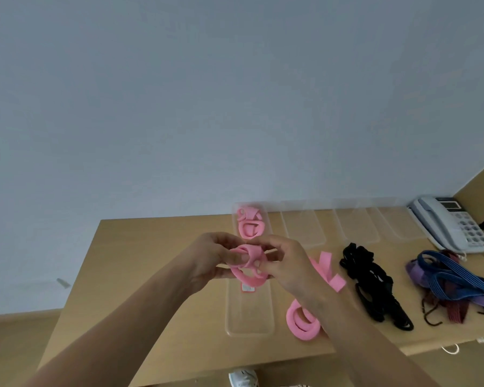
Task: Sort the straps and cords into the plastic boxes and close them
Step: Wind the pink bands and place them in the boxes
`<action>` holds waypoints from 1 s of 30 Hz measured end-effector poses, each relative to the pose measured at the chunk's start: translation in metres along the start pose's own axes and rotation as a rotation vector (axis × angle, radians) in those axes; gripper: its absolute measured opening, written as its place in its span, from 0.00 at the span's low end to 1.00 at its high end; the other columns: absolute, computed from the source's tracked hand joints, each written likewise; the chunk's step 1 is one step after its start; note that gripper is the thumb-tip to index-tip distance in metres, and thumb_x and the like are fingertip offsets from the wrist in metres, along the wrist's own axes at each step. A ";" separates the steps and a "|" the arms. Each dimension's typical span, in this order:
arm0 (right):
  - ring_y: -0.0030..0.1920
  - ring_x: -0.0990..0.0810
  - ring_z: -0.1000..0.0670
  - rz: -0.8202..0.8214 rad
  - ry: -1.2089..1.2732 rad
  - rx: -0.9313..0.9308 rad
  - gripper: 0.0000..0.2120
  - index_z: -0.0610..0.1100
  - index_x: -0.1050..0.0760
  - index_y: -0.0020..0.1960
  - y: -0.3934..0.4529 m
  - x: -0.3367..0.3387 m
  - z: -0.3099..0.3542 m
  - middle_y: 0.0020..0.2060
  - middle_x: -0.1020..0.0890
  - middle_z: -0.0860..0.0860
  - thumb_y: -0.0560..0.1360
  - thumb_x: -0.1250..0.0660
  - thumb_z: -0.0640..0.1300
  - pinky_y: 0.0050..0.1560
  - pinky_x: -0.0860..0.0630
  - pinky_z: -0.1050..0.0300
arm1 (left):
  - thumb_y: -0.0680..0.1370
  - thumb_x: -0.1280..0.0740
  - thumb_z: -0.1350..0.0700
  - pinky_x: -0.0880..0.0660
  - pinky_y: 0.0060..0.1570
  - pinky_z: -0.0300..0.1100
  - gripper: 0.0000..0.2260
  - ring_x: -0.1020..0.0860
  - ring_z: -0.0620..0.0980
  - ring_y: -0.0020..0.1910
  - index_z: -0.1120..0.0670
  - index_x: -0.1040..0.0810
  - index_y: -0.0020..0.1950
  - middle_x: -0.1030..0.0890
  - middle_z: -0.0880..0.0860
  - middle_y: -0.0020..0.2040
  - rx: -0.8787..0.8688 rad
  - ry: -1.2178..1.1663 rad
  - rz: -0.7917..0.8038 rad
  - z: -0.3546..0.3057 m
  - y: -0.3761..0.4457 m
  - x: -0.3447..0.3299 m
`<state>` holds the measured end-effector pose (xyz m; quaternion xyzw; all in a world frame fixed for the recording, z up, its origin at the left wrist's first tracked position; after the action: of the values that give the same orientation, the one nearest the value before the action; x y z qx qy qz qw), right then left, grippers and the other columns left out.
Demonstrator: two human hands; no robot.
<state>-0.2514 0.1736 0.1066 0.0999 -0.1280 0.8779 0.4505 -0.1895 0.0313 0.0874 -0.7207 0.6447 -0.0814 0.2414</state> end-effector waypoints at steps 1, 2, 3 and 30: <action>0.48 0.16 0.45 -0.008 -0.025 0.021 0.22 0.56 0.16 0.52 0.003 0.003 0.002 0.47 0.14 0.53 0.69 0.25 0.30 0.45 0.15 0.49 | 0.64 0.22 0.67 0.19 0.40 0.42 0.11 0.15 0.49 0.42 0.53 0.13 0.41 0.14 0.52 0.42 0.001 0.007 0.005 -0.001 0.003 -0.001; 0.47 0.16 0.46 -0.011 -0.046 0.040 0.24 0.59 0.16 0.49 0.007 0.004 0.003 0.46 0.14 0.55 0.69 0.25 0.29 0.44 0.16 0.53 | 0.62 0.22 0.66 0.19 0.40 0.43 0.11 0.15 0.49 0.41 0.52 0.13 0.40 0.15 0.52 0.41 0.003 0.015 0.006 -0.003 0.007 -0.003; 0.46 0.17 0.47 -0.010 -0.058 0.051 0.26 0.62 0.17 0.47 0.010 0.006 0.004 0.45 0.14 0.57 0.69 0.26 0.29 0.43 0.17 0.56 | 0.61 0.21 0.66 0.19 0.40 0.43 0.11 0.15 0.49 0.40 0.52 0.13 0.39 0.15 0.52 0.41 0.005 0.022 0.009 -0.003 0.010 -0.004; 0.37 0.19 0.56 -0.032 -0.037 -0.088 0.20 0.55 0.18 0.50 0.067 0.037 -0.040 0.42 0.15 0.54 0.70 0.25 0.30 0.38 0.20 0.59 | 0.72 0.22 0.55 0.18 0.50 0.51 0.19 0.16 0.61 0.50 0.62 0.19 0.59 0.15 0.61 0.53 0.144 -0.166 -0.012 0.010 0.072 -0.011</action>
<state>-0.3299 0.1766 0.0706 0.0985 -0.1731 0.8620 0.4661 -0.2504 0.0405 0.0479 -0.7095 0.6108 -0.0690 0.3447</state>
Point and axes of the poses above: each hand's wrist, its own y-axis towards the middle knuckle, its own x-axis out of the back of the hand, z = x × y, the point moved 8 cm from there along y, towards the middle knuckle
